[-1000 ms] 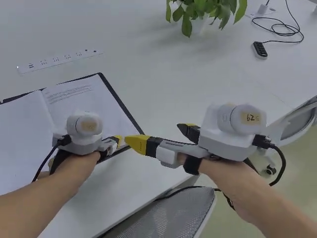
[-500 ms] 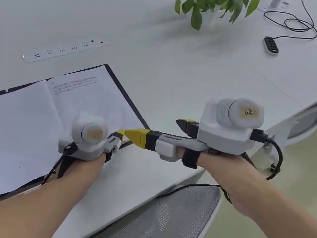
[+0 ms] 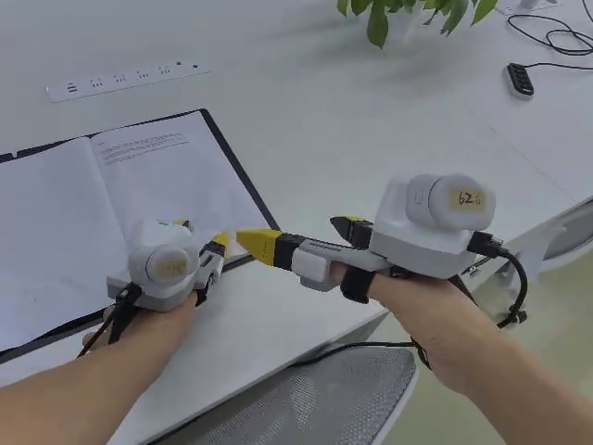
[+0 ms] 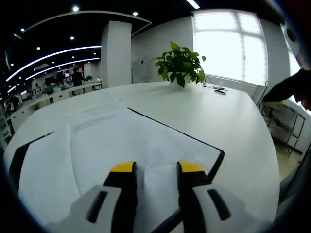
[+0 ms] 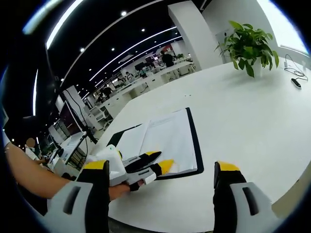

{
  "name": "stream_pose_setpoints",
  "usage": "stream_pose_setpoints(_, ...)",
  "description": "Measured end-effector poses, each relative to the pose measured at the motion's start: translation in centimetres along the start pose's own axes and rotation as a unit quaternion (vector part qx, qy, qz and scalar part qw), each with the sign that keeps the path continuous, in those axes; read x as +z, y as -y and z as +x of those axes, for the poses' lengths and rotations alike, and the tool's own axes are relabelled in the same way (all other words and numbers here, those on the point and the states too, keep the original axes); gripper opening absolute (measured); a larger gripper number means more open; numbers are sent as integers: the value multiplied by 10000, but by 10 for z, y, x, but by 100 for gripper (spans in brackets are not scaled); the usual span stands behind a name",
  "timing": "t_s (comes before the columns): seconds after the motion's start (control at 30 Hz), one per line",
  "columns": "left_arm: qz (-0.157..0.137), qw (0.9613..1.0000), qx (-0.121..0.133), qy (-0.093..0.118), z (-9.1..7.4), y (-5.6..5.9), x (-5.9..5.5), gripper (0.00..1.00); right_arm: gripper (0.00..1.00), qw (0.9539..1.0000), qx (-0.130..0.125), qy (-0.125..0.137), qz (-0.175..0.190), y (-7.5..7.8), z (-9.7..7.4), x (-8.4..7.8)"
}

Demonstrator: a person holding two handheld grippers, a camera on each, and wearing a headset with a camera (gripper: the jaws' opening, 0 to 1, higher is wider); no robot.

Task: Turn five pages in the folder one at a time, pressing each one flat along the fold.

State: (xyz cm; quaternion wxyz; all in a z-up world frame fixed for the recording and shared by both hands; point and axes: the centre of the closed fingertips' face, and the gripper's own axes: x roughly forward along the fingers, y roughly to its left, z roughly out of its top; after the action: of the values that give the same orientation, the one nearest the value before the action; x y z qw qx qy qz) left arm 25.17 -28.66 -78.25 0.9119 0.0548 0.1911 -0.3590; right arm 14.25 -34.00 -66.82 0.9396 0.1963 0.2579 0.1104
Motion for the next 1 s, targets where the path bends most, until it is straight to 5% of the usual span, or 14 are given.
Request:
stream_pose_setpoints(0.33, -62, 10000, 20, 11, 1, -7, -1, 20, 87, 9998, 142, -162, -31, -5, 21, -2)
stream_pose_setpoints(0.43, -336, 9993, 134, 31, 1, -13, -1, 8, 86, 9996, 176, -214, -78, -7, 27, -4)
stream_pose_setpoints(0.6, -300, 9995, 106, 30, -1, -11, -1, 7, 85, 9992, 237, -307, -116, -9, 35, -8)
stream_pose_setpoints(1.0, -837, 9964, 111, 18, -6, -10, 1, 2, 79, 9979, 231, -611, -15, -2, 60, -32)
